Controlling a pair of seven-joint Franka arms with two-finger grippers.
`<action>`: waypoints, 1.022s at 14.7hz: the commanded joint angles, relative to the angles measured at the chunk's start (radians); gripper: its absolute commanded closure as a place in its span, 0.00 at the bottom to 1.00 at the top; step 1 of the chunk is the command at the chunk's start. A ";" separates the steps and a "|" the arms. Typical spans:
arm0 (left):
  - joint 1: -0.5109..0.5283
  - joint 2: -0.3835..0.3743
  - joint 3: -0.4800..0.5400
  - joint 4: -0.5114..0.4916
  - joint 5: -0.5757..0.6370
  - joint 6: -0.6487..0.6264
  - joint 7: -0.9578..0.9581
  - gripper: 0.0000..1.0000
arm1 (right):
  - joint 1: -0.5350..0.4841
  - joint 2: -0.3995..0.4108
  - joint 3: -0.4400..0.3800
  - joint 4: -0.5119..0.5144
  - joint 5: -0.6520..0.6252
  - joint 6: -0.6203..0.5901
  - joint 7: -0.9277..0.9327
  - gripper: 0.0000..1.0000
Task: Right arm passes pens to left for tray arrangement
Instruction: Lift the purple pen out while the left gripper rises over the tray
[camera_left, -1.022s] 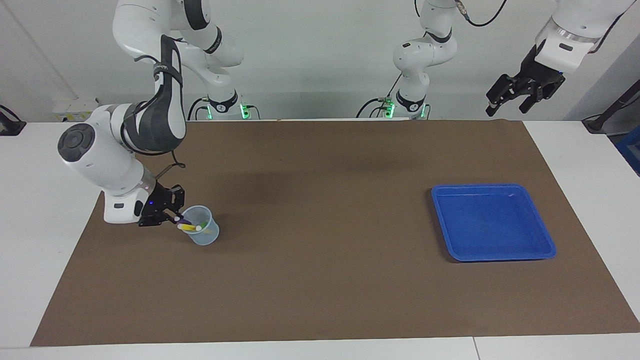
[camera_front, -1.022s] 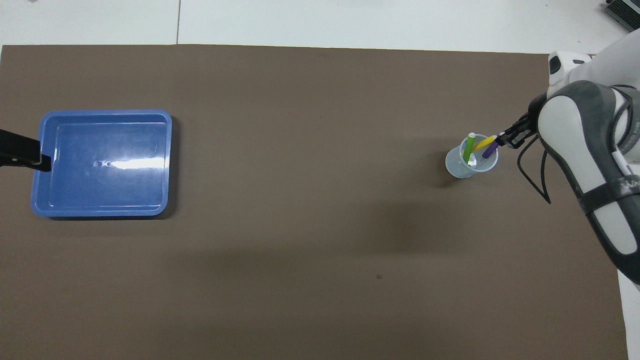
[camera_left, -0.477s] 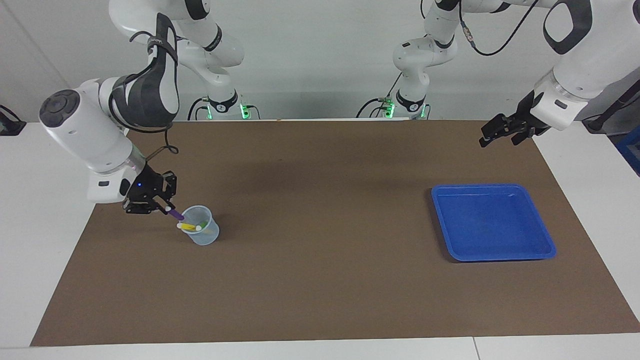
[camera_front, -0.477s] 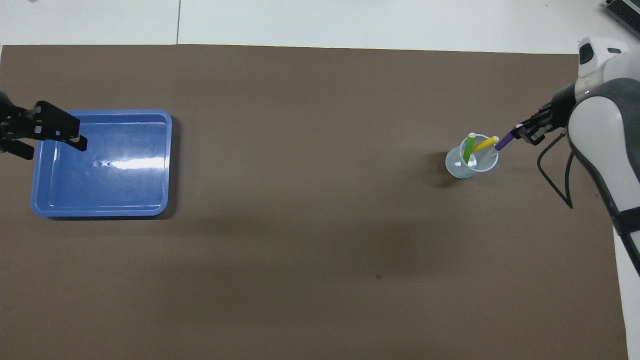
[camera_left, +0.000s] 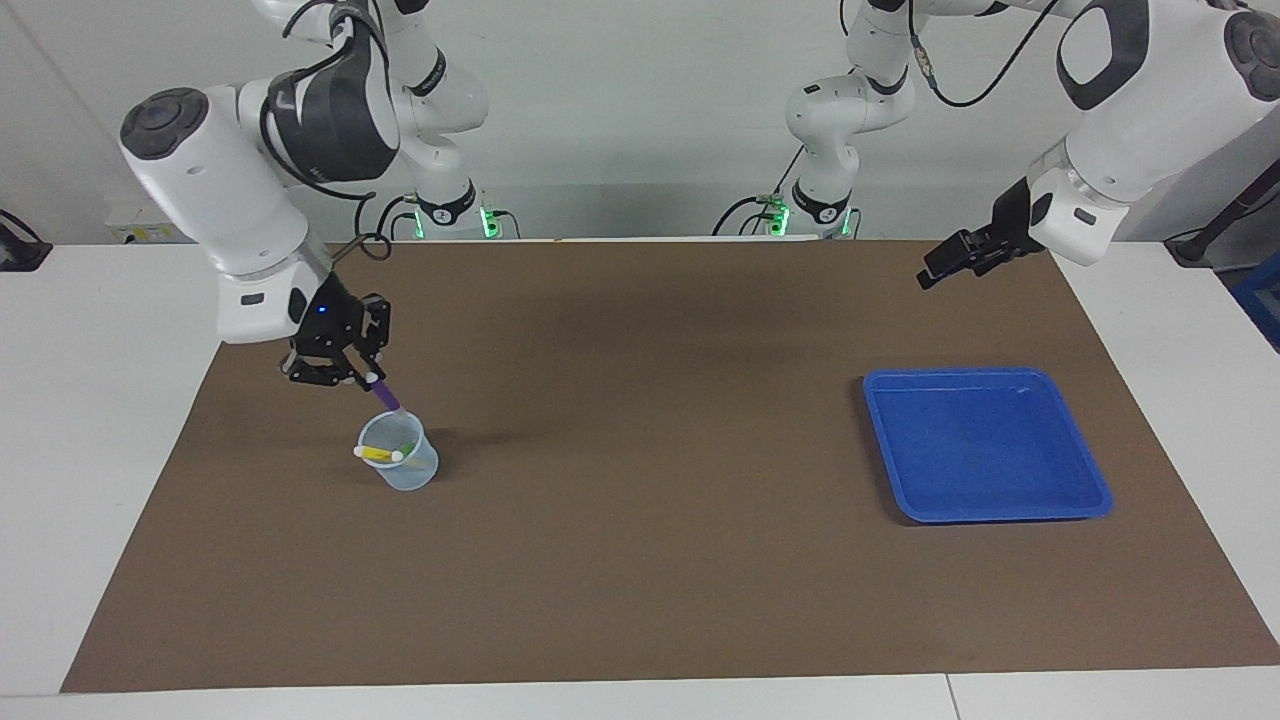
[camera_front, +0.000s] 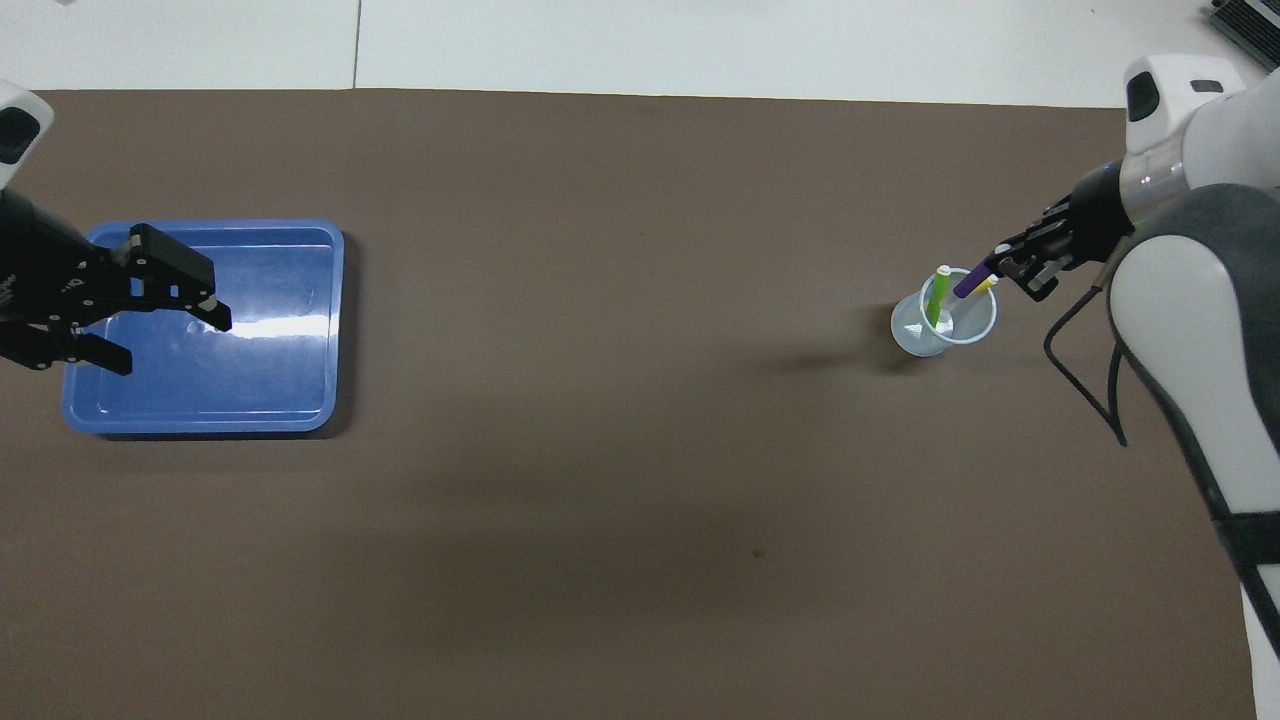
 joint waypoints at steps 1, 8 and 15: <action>0.003 -0.074 0.004 -0.112 -0.058 0.021 -0.139 0.03 | 0.077 -0.040 0.002 -0.027 -0.025 0.007 0.031 1.00; 0.037 -0.140 0.016 -0.252 -0.284 0.123 -0.445 0.04 | 0.238 -0.042 0.010 -0.118 0.002 0.263 0.276 1.00; 0.025 -0.288 0.015 -0.611 -0.507 0.498 -0.524 0.05 | 0.320 -0.020 0.010 -0.121 0.096 0.420 0.830 1.00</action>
